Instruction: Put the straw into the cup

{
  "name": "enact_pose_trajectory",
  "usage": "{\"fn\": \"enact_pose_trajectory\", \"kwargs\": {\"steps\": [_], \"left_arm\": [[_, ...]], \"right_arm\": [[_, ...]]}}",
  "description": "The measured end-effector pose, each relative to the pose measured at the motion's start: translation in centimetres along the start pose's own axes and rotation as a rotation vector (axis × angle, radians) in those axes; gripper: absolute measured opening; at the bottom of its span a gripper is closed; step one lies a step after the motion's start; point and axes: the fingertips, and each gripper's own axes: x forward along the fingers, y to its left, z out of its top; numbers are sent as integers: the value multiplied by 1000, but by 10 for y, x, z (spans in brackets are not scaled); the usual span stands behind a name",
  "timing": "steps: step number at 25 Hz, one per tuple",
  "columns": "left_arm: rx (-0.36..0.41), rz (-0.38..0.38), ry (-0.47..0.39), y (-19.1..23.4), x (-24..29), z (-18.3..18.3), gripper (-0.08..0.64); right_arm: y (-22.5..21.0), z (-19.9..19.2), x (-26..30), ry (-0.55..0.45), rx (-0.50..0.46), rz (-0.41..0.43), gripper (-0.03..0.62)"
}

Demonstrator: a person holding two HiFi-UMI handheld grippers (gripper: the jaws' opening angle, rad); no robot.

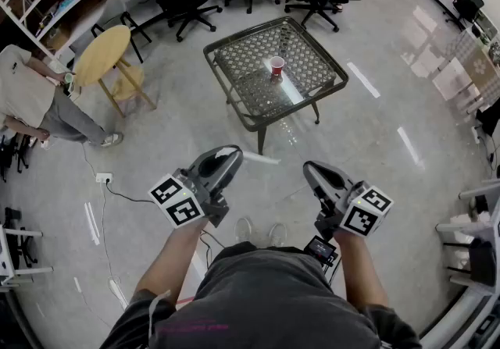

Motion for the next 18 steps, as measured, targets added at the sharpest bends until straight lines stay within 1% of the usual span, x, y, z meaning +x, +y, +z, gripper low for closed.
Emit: {"fn": "enact_pose_trajectory", "kwargs": {"steps": [12, 18], "left_arm": [[-2, -2, 3, 3, 3, -5, 52], [-1, 2, 7, 3, 7, -6, 52]], "right_arm": [[-4, -4, 1, 7, 1, 4, 14], [-8, 0, -1, -10, 17, 6, 14]]}}
